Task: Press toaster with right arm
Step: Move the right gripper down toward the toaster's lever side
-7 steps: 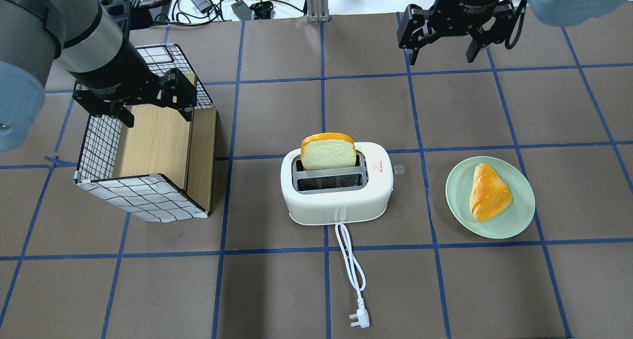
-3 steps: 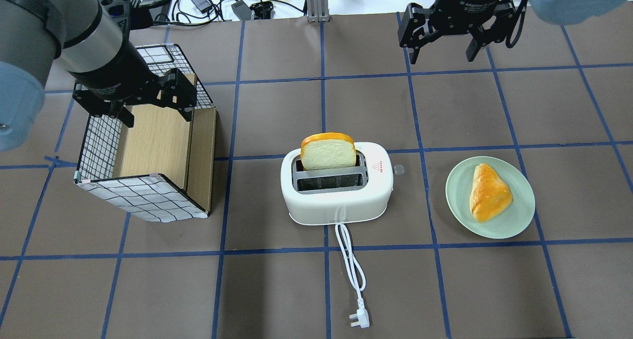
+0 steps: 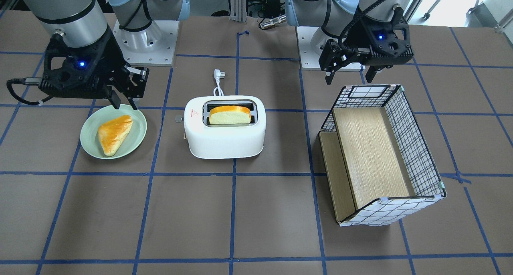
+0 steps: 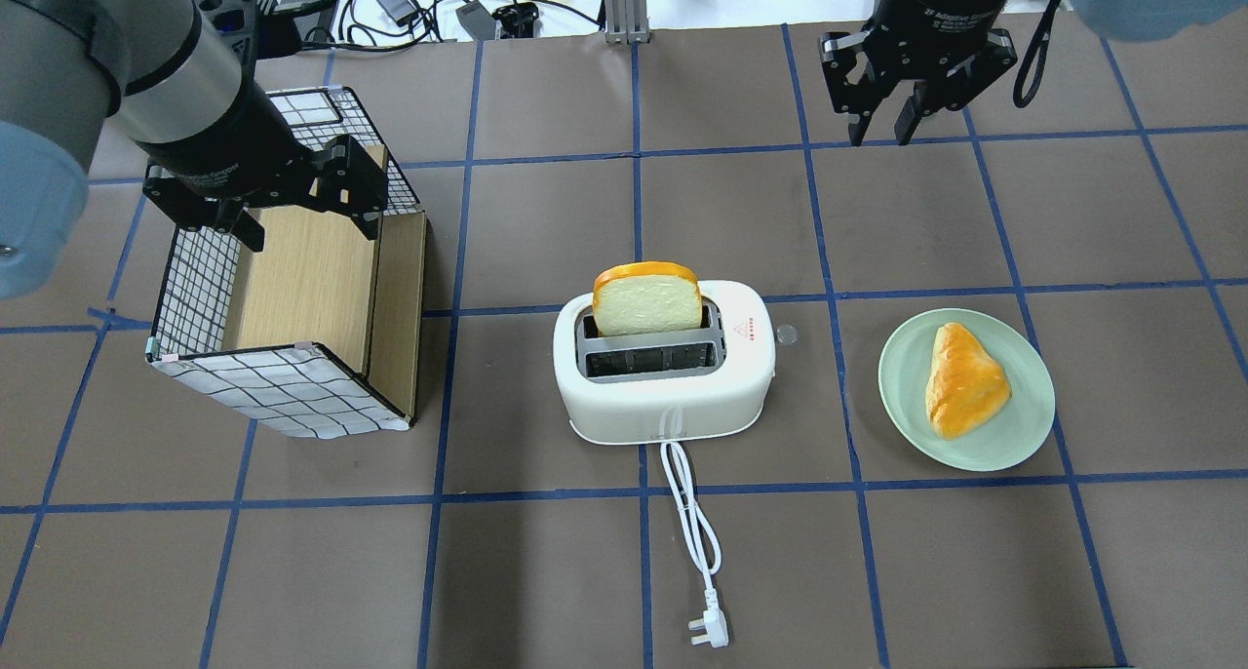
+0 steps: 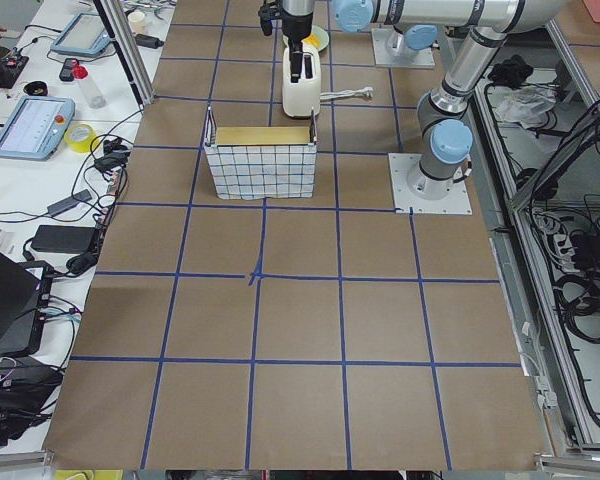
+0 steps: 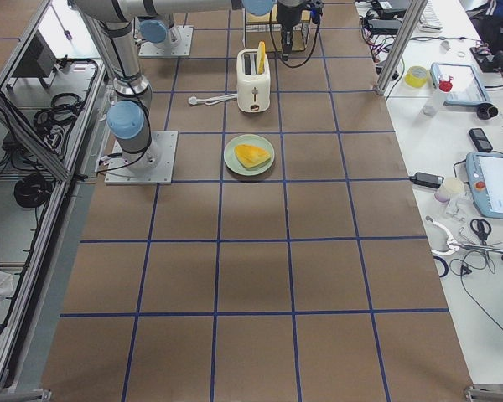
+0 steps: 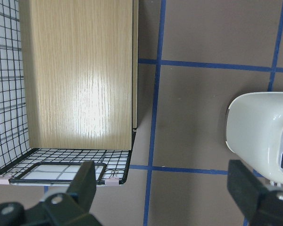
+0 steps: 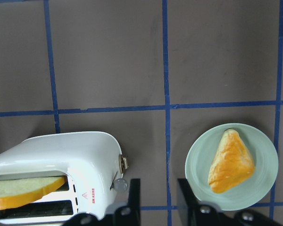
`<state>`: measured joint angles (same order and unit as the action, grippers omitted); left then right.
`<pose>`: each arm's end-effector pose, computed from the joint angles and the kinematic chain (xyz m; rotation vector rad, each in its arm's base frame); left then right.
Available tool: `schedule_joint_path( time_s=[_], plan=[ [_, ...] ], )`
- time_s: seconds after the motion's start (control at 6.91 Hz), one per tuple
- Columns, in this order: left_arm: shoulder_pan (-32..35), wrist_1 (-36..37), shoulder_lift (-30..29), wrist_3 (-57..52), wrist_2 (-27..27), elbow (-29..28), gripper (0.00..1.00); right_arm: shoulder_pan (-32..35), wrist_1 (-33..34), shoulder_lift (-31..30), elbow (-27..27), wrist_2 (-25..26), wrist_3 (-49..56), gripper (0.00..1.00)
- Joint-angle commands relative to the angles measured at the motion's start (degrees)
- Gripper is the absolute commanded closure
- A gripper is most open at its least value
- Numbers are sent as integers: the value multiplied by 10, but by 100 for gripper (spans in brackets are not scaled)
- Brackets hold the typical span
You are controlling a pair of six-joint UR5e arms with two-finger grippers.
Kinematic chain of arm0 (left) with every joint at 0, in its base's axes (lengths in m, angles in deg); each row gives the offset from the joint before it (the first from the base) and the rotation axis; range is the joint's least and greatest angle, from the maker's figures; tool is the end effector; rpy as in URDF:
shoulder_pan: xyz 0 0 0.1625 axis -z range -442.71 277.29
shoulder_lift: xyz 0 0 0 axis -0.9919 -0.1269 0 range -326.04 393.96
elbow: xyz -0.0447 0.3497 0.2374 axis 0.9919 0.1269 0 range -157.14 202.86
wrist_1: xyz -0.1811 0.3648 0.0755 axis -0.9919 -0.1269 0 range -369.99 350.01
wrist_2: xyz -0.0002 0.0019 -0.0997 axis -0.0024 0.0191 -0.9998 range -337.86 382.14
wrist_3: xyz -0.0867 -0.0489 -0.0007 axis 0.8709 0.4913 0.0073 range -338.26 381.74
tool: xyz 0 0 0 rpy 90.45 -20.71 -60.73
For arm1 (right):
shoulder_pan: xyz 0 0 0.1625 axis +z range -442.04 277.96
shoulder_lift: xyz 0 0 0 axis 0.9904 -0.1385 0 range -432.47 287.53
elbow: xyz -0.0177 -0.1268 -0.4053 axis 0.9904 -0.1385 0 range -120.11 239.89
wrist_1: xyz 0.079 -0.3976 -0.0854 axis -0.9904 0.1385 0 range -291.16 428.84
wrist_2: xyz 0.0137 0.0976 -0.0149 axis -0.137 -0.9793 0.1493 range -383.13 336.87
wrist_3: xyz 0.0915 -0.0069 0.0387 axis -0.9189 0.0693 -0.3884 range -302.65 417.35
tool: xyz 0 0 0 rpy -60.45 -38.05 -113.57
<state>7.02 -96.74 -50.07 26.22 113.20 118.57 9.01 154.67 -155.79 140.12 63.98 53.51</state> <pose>-0.1293 -0.4542 0.4938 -0.1307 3.1212 -0.0970 0.1482 -0.5363 0.5045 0.0759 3.0908 0.0322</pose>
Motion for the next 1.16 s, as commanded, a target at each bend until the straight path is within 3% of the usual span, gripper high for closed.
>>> schedule_joint_path(
  time_s=[0.0,0.29,0.43,0.58,0.72,1.01],
  plan=[
    [0,0,0,0,0,0,0,-92,-110,0,1,-99,61,100],
    [0,0,0,0,0,0,0,-167,-194,0,22,-203,215,100],
    [0,0,0,0,0,0,0,-183,-192,0,60,-258,266,100],
    [0,0,0,0,0,0,0,-199,-183,0,116,-343,303,100],
    [0,0,0,0,0,0,0,-205,-162,2,174,-395,364,100],
    [0,0,0,0,0,0,0,-203,-89,12,267,-465,375,100]
  ],
)
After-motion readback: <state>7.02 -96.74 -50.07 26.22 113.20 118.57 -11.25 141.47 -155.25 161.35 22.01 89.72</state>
